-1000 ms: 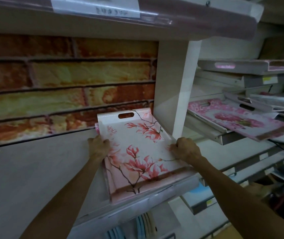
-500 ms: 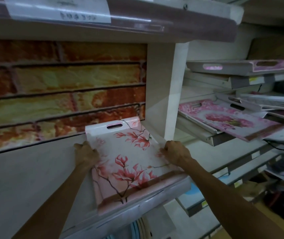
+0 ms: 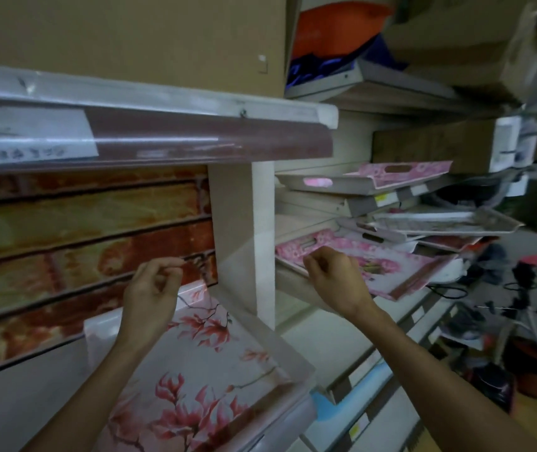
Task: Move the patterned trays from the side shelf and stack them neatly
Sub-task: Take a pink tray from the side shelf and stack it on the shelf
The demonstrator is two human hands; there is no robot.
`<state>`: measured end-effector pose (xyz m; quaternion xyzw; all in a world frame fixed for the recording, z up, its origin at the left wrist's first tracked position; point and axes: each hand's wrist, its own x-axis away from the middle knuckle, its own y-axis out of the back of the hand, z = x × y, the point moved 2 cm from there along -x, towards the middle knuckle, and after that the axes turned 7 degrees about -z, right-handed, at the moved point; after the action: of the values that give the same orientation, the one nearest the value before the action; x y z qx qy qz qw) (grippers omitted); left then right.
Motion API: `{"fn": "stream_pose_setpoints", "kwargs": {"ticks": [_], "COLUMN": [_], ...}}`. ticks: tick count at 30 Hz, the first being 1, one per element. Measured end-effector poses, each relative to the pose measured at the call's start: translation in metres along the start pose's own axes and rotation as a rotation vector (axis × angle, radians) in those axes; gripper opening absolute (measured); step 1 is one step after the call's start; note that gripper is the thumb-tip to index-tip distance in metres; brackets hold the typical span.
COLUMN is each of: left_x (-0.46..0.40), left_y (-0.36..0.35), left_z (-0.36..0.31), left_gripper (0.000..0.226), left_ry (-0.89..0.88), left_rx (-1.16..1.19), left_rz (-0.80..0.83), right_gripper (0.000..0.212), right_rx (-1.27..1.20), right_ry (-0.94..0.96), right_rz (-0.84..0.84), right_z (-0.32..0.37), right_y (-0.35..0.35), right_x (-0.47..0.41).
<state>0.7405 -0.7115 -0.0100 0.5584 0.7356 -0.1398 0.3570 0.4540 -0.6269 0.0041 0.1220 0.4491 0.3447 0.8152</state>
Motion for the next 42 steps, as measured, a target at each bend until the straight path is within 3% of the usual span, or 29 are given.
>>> {"fn": "stream_pose_setpoints", "kwargs": {"ticks": [6,12,19,23,28,34,42], "left_x": [0.001,-0.01,-0.022,-0.023,-0.035,-0.052,-0.055], "left_y": [-0.032,-0.072,-0.136,-0.174,-0.218,-0.258,-0.28], "left_z": [-0.019,-0.059,-0.139,-0.175,-0.195,-0.207,-0.228], "left_gripper": [0.023,0.013,0.015,0.018,0.024,0.03,0.027], "left_ry": [-0.043,-0.148,-0.401,-0.475,-0.545,-0.627,-0.686], "left_rx": [0.086,0.146,0.207,0.158,0.066,-0.133,-0.124], "left_rz": [0.124,0.249,0.32,0.346,0.335,0.415,0.44], "right_gripper": [0.025,0.028,0.025,0.034,0.03,0.027,0.021], "right_rx": [0.019,0.054,0.123,0.161,0.107,-0.076,-0.35], "right_ry": [-0.049,-0.088,-0.103,-0.069,-0.062,-0.239,-0.521], "right_rz": [-0.065,-0.153,-0.215,-0.229,-0.23,-0.262,-0.147], "right_z": [-0.012,-0.031,-0.059,-0.077,-0.104,-0.152,-0.218], "right_y": [0.034,0.072,0.126,0.158,0.193,0.219,0.223], "right_x": [-0.011,-0.032,-0.06,-0.091,-0.142,-0.185,-0.211]}}
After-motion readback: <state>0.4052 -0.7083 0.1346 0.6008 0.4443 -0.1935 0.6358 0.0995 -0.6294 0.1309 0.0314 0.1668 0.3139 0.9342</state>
